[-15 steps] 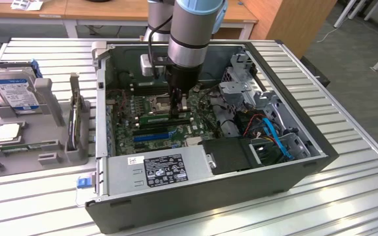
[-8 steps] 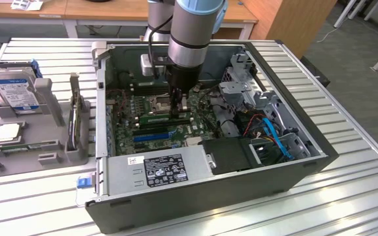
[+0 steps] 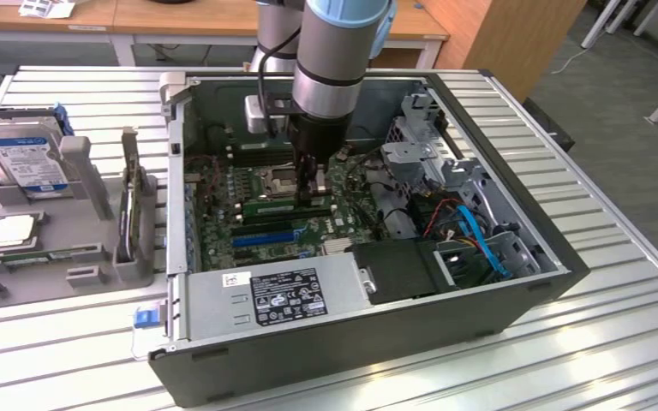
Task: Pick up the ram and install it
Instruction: 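Insert the ram into the slot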
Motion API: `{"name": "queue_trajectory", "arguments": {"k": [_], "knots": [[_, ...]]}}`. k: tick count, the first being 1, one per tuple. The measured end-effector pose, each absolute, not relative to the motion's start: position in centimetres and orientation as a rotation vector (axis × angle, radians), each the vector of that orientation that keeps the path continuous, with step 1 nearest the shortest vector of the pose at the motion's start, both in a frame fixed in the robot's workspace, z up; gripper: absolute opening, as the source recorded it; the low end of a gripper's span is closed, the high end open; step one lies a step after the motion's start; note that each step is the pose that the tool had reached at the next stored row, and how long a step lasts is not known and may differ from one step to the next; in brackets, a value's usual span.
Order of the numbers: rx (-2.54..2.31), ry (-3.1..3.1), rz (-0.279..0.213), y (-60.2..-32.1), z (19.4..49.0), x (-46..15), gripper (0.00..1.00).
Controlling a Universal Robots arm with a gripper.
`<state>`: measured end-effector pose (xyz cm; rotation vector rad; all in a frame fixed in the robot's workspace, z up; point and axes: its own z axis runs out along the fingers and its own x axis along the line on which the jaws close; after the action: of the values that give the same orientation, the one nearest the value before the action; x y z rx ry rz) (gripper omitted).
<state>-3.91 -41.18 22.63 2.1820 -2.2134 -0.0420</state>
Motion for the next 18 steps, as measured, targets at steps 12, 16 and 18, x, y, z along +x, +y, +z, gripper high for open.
{"name": "queue_trajectory", "arguments": {"k": [12, 16, 18], "knots": [[2.183, -2.213, -0.042, -41.15, 22.59, -3.88, 0.12], [2.183, -2.213, -0.042, -41.15, 22.55, -3.87, 0.12], [2.183, -2.212, -0.042, -41.13, 22.52, -3.87, 0.12]]}}
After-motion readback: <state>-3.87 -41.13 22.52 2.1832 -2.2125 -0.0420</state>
